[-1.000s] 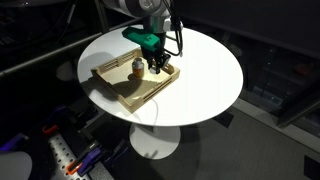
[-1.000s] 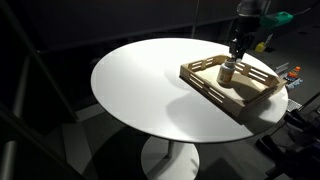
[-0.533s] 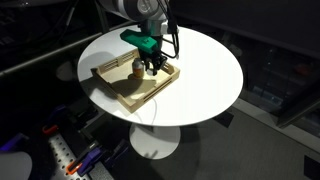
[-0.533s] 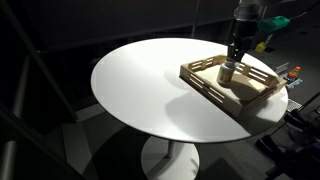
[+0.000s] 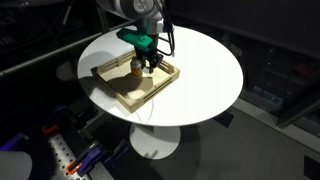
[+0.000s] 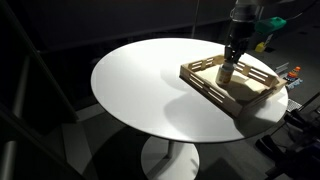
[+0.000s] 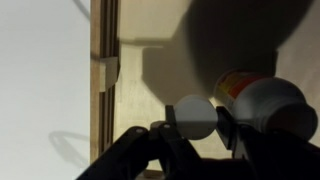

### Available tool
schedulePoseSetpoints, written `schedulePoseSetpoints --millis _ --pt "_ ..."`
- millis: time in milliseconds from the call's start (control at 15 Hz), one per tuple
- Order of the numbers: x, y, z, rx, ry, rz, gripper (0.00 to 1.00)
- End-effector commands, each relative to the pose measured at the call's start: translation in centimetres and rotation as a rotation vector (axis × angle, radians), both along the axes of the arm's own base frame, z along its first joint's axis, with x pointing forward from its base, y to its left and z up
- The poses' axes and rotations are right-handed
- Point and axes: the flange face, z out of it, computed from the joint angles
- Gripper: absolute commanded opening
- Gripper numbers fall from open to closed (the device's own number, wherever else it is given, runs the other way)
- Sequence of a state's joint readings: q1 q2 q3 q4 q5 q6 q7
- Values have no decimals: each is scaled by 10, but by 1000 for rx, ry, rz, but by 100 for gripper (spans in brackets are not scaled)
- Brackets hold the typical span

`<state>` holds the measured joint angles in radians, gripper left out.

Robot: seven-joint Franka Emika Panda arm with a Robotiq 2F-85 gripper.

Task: Remove the lid of the bottle in the wooden tray and place the lid next to the bottle in the tray

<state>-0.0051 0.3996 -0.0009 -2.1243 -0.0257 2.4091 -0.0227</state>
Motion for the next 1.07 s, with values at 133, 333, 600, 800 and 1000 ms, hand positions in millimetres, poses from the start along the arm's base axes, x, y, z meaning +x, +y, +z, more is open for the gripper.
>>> schedulePoseSetpoints --millis 133,333,600,800,1000 --pt "-2 14 1 18 11 11 28" --pt "-1 17 1 20 10 17 28" --pt "1 9 3 17 5 5 28" --pt "2 3 3 16 4 -6 28" --pt "2 -2 4 14 0 -14 30"
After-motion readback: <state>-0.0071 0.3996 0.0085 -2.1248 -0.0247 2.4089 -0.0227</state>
